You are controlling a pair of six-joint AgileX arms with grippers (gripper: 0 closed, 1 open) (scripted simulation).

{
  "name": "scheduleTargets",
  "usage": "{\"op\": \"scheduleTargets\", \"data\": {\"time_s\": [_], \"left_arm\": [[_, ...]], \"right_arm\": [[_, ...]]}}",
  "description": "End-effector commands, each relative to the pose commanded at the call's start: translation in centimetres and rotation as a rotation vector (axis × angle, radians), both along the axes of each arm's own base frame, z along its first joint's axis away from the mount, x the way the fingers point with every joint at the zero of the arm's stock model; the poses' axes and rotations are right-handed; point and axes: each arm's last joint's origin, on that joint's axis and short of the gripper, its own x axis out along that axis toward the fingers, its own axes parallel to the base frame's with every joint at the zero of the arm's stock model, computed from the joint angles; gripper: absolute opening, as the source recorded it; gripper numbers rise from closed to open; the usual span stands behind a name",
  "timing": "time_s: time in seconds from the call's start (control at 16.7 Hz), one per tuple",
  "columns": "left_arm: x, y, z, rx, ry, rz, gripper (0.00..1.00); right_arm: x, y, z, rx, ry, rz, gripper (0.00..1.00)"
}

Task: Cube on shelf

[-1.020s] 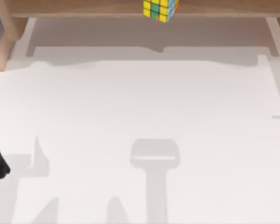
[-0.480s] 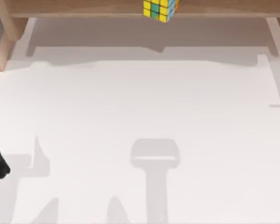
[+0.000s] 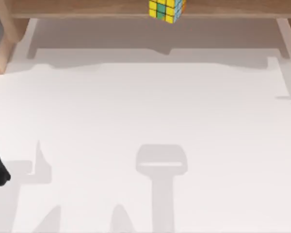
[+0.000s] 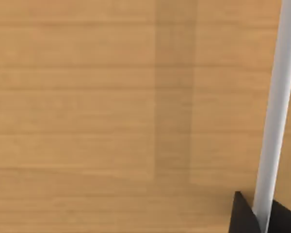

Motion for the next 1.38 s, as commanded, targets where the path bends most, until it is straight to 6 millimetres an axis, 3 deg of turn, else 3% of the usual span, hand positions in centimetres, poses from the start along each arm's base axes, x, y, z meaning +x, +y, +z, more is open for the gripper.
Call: {"op": "scheduleTargets", "data": {"time_s": [0.18, 0.48, 0.96, 1.26, 1.38], "left_arm": [[0.0, 0.0, 0.0, 0.000, 0.000, 0.000, 1.00], [0.0, 0.0, 0.0, 0.000, 0.000, 0.000, 1.00], [0.0, 0.0, 0.0, 0.000, 0.000, 0.000, 1.00], [0.0, 0.0, 0.0, 0.000, 0.000, 0.000, 1.00], [0.0, 0.0, 0.0, 0.000, 0.000, 0.000, 1.00]], "right_arm": [[1.0, -0.2, -0.2, 0.000, 0.006, -0.006, 0.00], [5.8, -0.2, 0.0, -0.005, -0.004, -0.001, 0.00], [7.0, -0.5, -0.2, 0.003, 0.007, -0.011, 0.00], [11.5, -0.5, 0.1, -0.004, -0.005, -0.007, 0.00], [12.4, -0.4, 0.0, 0.002, 0.001, -0.006, 0.00]]}}
